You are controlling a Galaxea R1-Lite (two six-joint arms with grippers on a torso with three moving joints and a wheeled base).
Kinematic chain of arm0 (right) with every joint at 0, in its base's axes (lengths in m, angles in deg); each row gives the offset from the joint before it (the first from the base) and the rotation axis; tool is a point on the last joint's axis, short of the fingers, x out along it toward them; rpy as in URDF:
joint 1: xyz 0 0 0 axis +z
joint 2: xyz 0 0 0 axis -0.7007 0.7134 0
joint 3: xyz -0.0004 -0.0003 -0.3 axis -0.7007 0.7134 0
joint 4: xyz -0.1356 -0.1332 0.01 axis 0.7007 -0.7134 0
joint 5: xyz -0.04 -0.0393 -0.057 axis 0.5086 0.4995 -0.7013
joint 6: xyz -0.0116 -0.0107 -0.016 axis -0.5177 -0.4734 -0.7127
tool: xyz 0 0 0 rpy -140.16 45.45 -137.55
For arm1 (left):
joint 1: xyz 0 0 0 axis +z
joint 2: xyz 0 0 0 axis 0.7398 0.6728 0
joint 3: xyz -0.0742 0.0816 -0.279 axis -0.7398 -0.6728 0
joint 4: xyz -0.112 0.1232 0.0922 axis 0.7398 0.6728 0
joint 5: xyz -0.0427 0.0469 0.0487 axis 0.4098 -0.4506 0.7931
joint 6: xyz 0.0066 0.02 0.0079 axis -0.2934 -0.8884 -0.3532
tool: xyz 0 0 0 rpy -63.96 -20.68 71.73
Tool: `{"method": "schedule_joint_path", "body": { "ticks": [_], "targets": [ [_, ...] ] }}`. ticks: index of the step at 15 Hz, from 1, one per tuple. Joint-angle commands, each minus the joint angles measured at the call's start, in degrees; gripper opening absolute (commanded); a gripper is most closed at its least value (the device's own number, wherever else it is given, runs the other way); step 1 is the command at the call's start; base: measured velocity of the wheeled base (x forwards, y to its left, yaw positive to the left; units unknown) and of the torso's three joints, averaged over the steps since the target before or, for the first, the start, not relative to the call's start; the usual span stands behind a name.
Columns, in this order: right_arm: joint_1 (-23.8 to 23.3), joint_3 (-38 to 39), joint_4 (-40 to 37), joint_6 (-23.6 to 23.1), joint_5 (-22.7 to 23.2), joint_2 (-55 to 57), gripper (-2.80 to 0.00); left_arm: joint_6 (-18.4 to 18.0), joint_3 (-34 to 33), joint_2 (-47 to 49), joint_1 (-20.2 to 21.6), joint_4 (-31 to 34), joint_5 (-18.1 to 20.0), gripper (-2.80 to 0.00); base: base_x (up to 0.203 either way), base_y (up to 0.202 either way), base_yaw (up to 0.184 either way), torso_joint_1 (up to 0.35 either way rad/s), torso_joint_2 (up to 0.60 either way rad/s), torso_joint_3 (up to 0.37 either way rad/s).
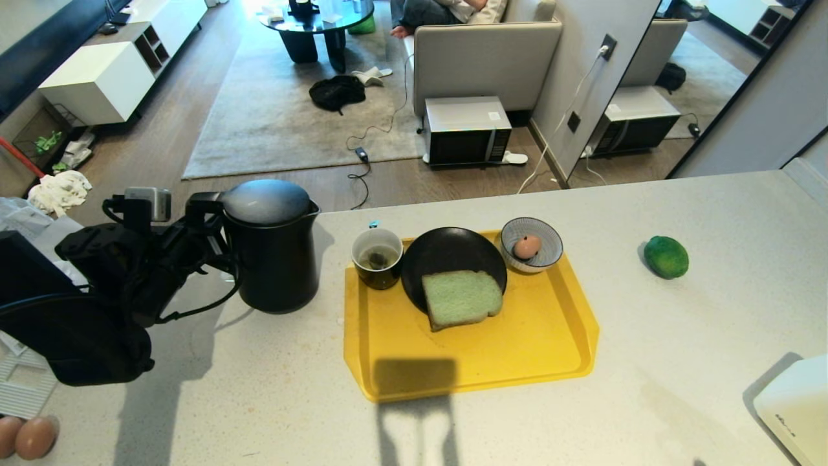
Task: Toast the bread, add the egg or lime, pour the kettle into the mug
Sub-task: Put the kettle back
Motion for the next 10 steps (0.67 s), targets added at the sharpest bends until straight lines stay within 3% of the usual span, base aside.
{"method": "schedule_joint_path", "body": {
  "ticks": [1,10],
  "targets": [
    [-0.01,0.03,0.02,-0.01,-0.01,0.03,-2.80,-0.95,-2.11,1.01,-0.54,-0.45,-0.03,-2.80,0.000,0.000,0.000,0.000,0.00,0.000],
    [-0.01,0.02,0.02,0.05,-0.01,0.00,-2.80,-4.32,-13.78,-1.78,0.70,-0.45,0.04,-2.80,0.000,0.000,0.000,0.000,0.00,0.000]
  ]
}}
